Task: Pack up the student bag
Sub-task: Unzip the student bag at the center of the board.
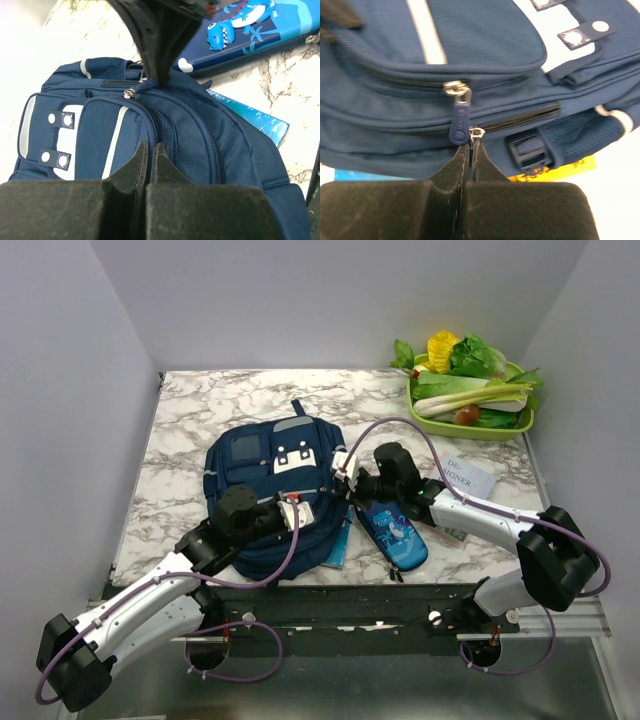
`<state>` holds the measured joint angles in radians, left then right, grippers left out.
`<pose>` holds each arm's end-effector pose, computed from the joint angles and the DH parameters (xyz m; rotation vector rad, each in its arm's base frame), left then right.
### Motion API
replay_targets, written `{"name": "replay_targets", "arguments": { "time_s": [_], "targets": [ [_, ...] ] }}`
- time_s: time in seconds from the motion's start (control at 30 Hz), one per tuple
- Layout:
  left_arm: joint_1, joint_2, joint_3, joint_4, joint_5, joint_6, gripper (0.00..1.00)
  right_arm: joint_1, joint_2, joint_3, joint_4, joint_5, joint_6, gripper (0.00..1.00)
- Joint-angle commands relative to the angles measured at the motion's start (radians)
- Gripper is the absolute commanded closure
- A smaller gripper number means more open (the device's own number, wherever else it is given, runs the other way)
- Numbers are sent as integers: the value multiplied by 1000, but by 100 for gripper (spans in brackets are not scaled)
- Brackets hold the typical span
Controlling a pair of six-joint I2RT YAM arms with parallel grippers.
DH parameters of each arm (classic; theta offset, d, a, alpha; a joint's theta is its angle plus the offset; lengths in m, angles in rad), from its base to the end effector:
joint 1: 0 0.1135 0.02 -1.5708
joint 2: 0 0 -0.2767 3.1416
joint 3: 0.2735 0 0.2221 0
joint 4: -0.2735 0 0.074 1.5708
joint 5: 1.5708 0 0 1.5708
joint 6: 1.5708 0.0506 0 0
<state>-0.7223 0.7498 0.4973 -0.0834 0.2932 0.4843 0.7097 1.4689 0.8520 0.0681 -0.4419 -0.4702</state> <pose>0.1067 -0.1135 0.2664 1.2457 1.4558 -0.4400 0.2159 0.2139 0.2515 -1.3903 1.6005 0.6100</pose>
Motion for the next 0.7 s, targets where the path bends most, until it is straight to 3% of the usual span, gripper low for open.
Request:
{"name": "replay_targets", "arguments": {
  "time_s": [0.0, 0.3, 0.67],
  "targets": [
    [7, 23, 14, 132, -126, -1, 100, 63, -85, -83, 39, -2, 117, 99],
    [9, 135, 76, 152, -172, -82, 100, 164, -209, -189, 119, 63, 275, 99],
    [11, 339, 303, 191, -224, -179, 100, 359, -168, -172, 248, 253, 329, 99]
  ]
}}
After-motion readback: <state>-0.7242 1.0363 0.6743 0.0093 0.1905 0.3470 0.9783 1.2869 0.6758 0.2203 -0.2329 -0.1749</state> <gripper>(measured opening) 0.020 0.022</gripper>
